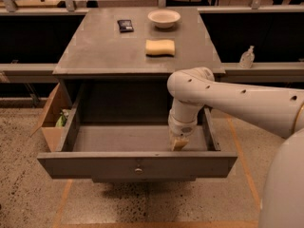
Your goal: Open top drawer
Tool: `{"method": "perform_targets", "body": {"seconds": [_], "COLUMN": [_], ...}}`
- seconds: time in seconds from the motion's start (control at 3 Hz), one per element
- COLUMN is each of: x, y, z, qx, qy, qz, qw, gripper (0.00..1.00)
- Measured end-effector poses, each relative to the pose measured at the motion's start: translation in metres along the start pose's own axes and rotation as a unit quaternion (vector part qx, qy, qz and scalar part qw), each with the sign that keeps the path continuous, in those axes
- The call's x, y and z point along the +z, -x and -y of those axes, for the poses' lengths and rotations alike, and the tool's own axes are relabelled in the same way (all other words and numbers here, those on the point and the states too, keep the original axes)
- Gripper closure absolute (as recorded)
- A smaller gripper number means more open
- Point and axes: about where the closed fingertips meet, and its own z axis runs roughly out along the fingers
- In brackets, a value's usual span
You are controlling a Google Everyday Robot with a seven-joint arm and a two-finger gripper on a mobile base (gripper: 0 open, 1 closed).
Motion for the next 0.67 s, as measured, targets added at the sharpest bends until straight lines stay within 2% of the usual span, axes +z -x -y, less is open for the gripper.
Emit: {"method": "perform_targets", "body": {"seconds": [0.33,0.67], "x": [0.001,0.002], "y": [-0.008,-0.016], "z": [-0.029,-0.048], "qx": [0.015,0.032], "qy": [0.026,0.045], "qz": [-0.006,-0.010], "qw": [0.9995,0.9984], "gripper": [1.00,1.00]}}
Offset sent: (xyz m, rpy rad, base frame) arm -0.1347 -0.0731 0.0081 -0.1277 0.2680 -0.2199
